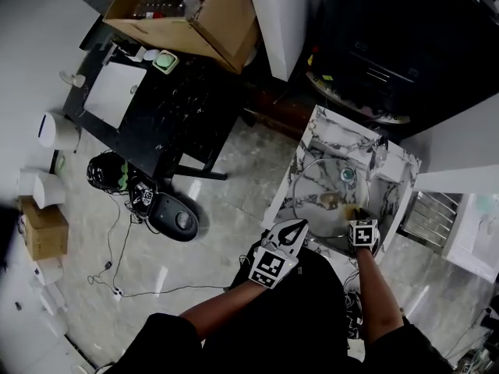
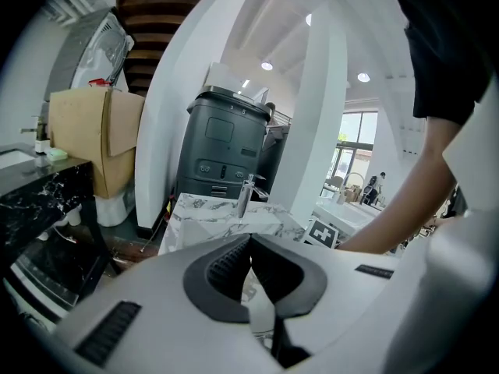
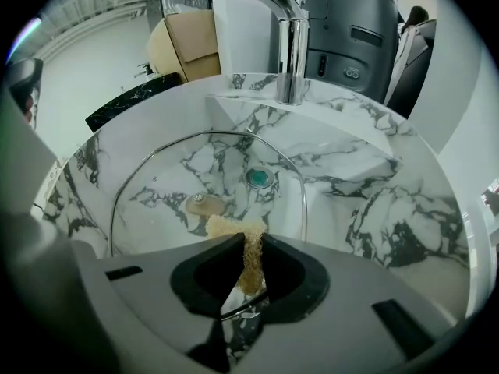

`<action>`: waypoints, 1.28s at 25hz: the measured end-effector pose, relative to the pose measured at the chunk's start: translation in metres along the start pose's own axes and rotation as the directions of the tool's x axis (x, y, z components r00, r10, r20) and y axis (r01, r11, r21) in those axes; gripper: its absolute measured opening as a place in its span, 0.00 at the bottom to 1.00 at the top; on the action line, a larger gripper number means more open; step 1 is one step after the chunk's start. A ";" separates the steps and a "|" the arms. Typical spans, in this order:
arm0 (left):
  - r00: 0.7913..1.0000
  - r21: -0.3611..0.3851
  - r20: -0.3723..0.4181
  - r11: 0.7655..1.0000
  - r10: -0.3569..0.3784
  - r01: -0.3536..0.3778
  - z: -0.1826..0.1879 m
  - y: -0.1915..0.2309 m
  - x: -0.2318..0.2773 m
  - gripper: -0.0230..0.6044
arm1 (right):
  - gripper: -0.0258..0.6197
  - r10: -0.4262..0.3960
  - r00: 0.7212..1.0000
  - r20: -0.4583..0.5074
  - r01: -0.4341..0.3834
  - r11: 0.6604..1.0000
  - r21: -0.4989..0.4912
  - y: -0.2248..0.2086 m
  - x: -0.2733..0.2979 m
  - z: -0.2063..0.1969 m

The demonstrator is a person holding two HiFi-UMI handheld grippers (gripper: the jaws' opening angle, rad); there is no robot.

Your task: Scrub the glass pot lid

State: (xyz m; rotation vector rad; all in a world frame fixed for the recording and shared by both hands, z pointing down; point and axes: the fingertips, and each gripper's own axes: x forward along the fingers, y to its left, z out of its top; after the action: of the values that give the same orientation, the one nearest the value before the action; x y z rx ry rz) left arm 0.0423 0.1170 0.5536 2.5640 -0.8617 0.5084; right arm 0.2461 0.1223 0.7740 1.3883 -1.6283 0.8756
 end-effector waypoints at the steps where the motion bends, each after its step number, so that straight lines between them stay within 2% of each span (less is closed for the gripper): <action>1: 1.000 -0.001 0.002 1.000 -0.003 0.003 0.001 0.001 0.001 0.06 | 0.14 0.005 1.000 -0.006 -0.005 1.000 -0.006 0.002 0.000 0.000; 11: 1.000 -0.002 0.010 1.000 -0.029 0.029 0.008 0.011 0.007 0.06 | 0.14 0.034 0.998 -0.049 -0.038 0.996 -0.085 0.013 0.002 0.000; 21: 0.998 0.000 0.010 0.998 -0.058 0.058 0.013 0.027 0.008 0.06 | 0.14 0.068 0.992 -0.107 -0.080 0.991 -0.109 0.035 0.000 -0.002; 32: 0.995 0.018 -0.007 0.995 -0.100 0.100 0.009 0.044 0.003 0.06 | 0.14 0.043 0.993 -0.113 -0.062 0.984 -0.167 0.053 -0.002 0.003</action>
State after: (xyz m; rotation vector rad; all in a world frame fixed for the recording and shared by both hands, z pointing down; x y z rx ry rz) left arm 0.0185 0.0786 0.5582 2.6050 -0.7256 0.4957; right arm 0.1931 0.1284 0.7710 1.1652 -1.6222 0.8084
